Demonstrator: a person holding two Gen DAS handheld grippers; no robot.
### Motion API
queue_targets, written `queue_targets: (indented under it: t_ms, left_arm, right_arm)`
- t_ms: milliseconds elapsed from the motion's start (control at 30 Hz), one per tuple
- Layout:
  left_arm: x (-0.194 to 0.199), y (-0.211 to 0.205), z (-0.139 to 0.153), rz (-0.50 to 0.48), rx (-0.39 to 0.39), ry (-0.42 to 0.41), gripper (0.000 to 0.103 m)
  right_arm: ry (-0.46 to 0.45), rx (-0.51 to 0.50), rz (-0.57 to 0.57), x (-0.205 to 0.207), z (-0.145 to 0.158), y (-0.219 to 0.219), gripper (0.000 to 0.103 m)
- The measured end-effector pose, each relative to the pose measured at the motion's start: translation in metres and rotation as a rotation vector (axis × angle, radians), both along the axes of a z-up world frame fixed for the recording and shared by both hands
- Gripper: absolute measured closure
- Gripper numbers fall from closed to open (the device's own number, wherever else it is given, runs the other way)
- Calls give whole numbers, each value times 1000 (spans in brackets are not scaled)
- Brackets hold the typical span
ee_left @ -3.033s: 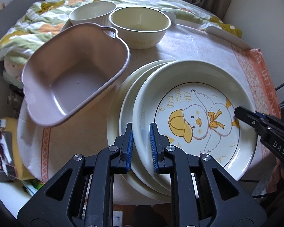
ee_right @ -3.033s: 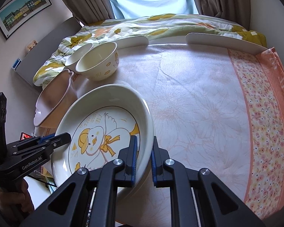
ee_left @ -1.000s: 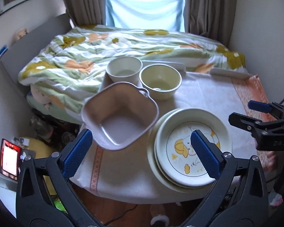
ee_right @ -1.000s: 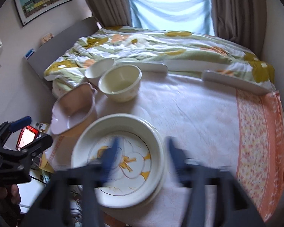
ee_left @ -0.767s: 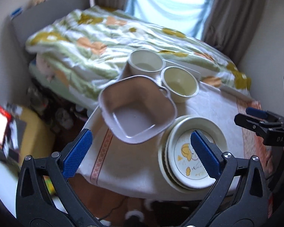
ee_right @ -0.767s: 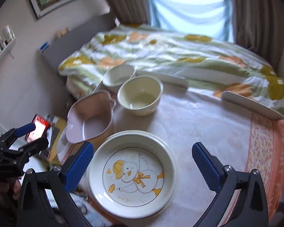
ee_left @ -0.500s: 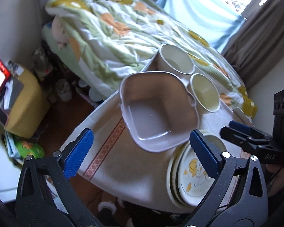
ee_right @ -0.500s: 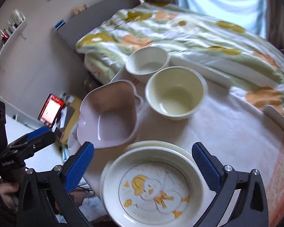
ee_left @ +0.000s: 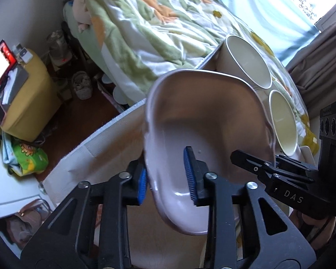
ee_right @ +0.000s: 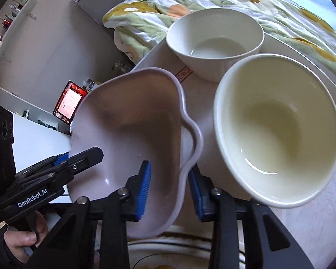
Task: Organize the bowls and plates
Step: 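Grasp the rim of the pink square basin with the right tool, then carry the pink basin over the orange floral runner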
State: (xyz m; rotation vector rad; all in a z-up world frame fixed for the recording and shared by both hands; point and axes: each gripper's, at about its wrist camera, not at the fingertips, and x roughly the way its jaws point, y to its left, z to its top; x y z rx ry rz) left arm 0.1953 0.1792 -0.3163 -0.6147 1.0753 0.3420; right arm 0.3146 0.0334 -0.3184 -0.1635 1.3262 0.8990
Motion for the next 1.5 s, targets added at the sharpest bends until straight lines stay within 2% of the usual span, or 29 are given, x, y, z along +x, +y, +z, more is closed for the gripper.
queue_targets:
  t_ms: [33,100,200,333,533,733,967,1167,1367,1500]
  left_arm:
    - [1,1,-1,6,9,7,91]
    - [0,4,-1,19,20,9,94]
    - [-1,5,1,18,34,15,95]
    - [-2,-3,18,-11,92,4,95]
    - [-9,-20,61,-88,158,-46,95]
    - [-21,-53,107,-224,177,-137,95]
    - [-33,-112,137,-434,150,-226,95]
    - [-38,-180,148,-609,107,-259,95]
    - [-33,-266,141,-790,52,-243,95]
    - [-24,-325,119,-865,25,-198,95]
  right_arm:
    - [-8,-9,2,0,-2,1,86]
    - [-24,-20,1,0,-2,2,88]
    - [-29,-18,3,-2,-2,4,90]
    - [-46,-8,-2,-4,9,3,90]
    - [-78,34,-65,-13,44,-18,90]
    - [-146,66,-219,-41,89,-61,90]
    - [-214,53,-448,-93,123,-131,90]
    - [-248,22,-637,-132,136,-201,90]
    - [-244,-20,-813,-159,136,-276,90]
    - [-223,-51,-886,-167,127,-323,90]
